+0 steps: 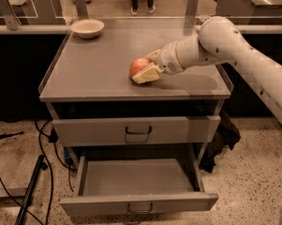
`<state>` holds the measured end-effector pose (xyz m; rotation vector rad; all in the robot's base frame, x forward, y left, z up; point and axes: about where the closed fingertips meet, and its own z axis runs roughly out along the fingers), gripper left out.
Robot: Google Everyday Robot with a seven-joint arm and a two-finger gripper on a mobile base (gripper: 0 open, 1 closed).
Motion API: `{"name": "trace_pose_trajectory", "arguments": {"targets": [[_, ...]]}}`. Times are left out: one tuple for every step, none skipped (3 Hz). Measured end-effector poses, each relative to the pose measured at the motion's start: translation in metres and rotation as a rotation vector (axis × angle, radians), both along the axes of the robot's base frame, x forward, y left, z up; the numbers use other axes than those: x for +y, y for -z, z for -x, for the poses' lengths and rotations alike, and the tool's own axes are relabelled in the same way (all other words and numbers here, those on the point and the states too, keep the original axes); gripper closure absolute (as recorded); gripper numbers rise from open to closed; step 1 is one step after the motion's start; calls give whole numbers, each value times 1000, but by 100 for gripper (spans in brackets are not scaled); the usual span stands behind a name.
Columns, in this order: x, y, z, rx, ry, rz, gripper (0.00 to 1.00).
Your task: Pick apple from middle drawer and place on counter
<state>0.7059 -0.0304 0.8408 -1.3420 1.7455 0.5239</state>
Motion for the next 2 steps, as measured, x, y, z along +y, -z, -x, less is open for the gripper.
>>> {"name": "trace_pose_trajectory", "arguments": {"targets": [[0, 0, 0, 0, 0, 0, 58], [0, 0, 0, 0, 0, 0, 35]]}}
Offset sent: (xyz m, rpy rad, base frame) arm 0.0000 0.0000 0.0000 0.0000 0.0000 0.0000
